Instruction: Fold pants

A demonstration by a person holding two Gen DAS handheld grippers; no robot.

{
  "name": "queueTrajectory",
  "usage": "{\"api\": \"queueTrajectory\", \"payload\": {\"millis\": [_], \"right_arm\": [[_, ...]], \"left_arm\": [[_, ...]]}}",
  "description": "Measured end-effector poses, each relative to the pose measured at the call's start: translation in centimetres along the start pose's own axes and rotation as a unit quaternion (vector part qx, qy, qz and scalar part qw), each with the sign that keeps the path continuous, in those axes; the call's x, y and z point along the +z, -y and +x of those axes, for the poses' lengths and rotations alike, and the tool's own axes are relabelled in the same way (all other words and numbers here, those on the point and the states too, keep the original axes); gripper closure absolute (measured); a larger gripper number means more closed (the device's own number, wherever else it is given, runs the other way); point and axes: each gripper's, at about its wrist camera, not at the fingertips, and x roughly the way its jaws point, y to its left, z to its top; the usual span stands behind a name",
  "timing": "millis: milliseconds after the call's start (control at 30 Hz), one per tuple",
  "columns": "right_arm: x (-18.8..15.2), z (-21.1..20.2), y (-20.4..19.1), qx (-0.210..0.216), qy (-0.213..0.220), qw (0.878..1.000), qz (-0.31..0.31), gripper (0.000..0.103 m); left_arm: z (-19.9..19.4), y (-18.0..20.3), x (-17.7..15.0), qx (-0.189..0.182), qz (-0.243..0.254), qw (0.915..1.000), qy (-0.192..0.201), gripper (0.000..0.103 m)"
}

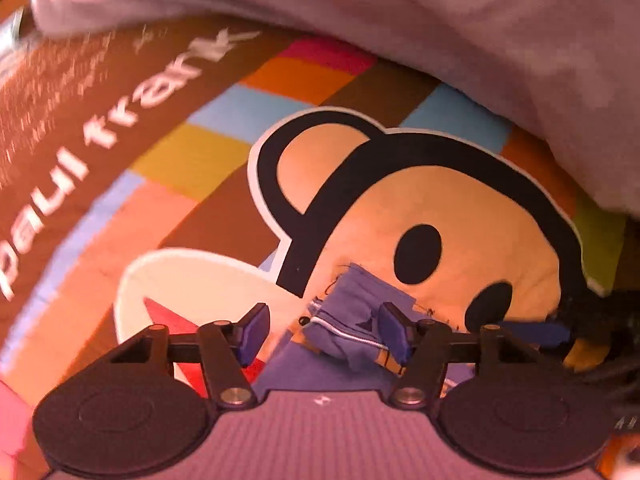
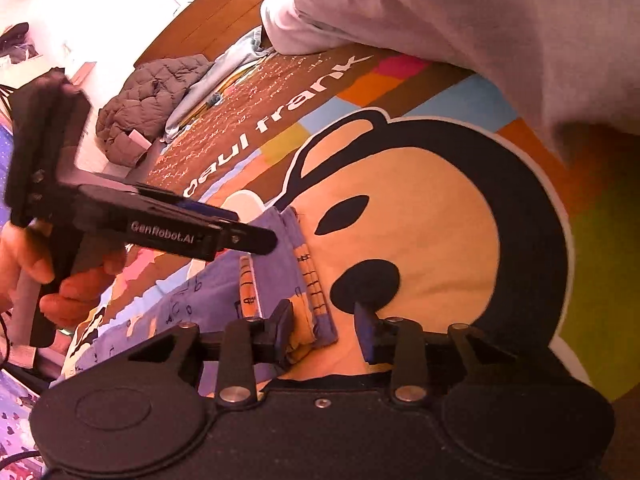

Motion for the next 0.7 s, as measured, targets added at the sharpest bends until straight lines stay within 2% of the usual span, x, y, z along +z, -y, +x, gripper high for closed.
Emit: {"api": "queueTrajectory", "payload": {"millis": [67,100,133,167,267,367,433,500,633,700], "right_arm": [[0.1,0.3,0.3,0.008,-0.003,1.000,0.011,0.067],[0.1,0.4,0.3,0.011,-0.004,1.000,0.014,0.072],[0.1,0.6,0.3,0.011,-0.008,1.000,0.015,0.078],[0.0,0.7,0.3,0.008,-0.009,1.000,0.017,0.083],[-0.2,0.3,-0.1,-0.002,0.001,1.000,0.016,0.091],[-0.4,-0.7,-1.4,-0.012,0.023,0.999,-0.020,0.095],[-0.4,-1.7,-1.9,-0.003,0.033,0.999,-0.029,0.096],[-0.3,-2.5,-1.9,0.010,0.040,0.999,-0.028,0.096],[-0.3,-2.4,-1.1,0.002,0.032,0.999,-0.012,0.096],[-0.3,-2.3,-0.8,-0.003,0.029,1.000,-0.002,0.096]], "left_arm": [[0.8,-0.7,0.2,-0.014,-0.026,0.9994,-0.017,0.040],[1.0,-0.7,0.2,-0.014,-0.028,0.9994,-0.016,0.043],[0.9,-0.4,0.2,-0.017,-0.021,0.9996,-0.010,0.056],[0.8,0.1,0.2,-0.018,-0.012,0.9997,-0.006,0.065],[0.2,1.3,-0.3,-0.003,0.025,0.9997,0.003,0.081],[-0.8,0.8,-0.4,-0.023,0.015,0.9996,0.009,0.085],[-1.4,0.9,-0.4,-0.034,0.014,0.9992,0.017,0.085],[-1.6,1.5,-0.4,-0.030,0.031,0.9988,0.022,0.085],[-1.4,2.4,-0.3,-0.016,0.047,0.9984,0.026,0.086],[-2.0,2.8,-0.3,-0.019,0.048,0.9978,0.043,0.086]]}}
